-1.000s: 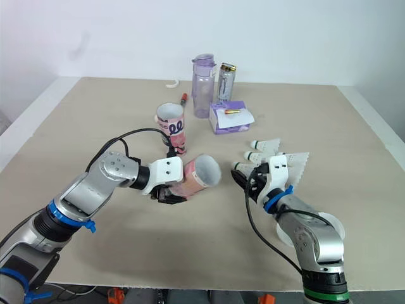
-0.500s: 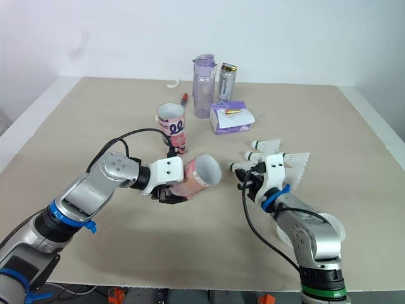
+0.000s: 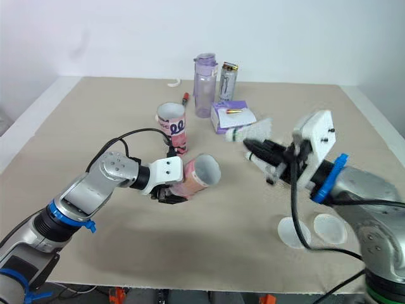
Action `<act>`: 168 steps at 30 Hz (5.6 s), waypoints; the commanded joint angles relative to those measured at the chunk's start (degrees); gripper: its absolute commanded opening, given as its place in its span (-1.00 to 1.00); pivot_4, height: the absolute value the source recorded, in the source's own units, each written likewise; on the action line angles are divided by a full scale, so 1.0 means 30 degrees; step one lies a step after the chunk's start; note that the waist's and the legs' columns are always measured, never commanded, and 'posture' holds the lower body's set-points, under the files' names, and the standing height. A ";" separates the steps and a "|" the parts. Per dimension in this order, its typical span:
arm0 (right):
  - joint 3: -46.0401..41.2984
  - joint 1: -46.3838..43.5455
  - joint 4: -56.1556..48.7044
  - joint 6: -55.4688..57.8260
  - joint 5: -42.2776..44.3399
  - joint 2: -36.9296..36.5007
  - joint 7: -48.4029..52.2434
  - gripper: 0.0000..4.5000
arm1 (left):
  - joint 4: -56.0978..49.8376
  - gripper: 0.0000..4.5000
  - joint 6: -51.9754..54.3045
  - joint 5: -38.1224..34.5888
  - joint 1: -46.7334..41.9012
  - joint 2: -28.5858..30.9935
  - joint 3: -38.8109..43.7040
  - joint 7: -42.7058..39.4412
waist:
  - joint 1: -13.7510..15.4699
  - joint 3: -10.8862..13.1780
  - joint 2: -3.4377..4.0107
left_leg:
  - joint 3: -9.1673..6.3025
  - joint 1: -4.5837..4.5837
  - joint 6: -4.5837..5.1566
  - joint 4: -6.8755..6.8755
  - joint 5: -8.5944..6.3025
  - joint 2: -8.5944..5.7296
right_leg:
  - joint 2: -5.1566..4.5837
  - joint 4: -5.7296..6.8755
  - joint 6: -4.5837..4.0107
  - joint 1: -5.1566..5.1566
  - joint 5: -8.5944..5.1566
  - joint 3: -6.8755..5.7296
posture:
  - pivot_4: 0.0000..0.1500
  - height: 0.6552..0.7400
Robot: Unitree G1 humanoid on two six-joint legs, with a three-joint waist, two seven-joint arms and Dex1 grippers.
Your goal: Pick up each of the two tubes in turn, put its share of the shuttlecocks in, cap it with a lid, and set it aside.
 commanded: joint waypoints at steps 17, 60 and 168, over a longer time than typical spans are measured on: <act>0.5720 -0.2738 0.2373 -0.5431 -0.5661 -0.0126 0.2164 -0.83 | -0.0189 0.47 0.0799 0.0337 0.0361 0.0224 -0.0020 0.0666 | 0.0000 0.0023 -0.0026 | 0.0027 -0.0009 -0.0001 0.0013 0.0000 -0.0003 | -0.0019 0.0002 -0.0014 -0.0028 0.0021 0.0003 | 1.00 1.00; -0.1044 0.1880 1.4559 -0.1301 -0.2335 0.4350 -0.1260 0.97 | -0.0613 0.47 0.1117 0.0144 0.0448 0.0411 -0.0069 0.0847 | -0.0014 0.0007 0.0028 | 0.0027 0.0009 0.0001 0.0010 0.0001 -0.0011 | 0.0015 0.0012 0.0009 -0.0001 0.0028 0.0051 | 1.00 1.00; 1.2741 -1.2440 0.9035 -0.3552 -0.8593 0.0921 0.7408 -0.98 | 0.0479 0.47 0.0230 0.0352 -0.0143 -0.0450 -0.0599 0.0910 | 0.0019 0.0017 0.0012 | 0.0085 -0.0009 -0.0015 0.0050 -0.0008 -0.0029 | -0.0026 0.0011 0.0021 -0.0037 0.0033 0.0092 | 1.00 1.00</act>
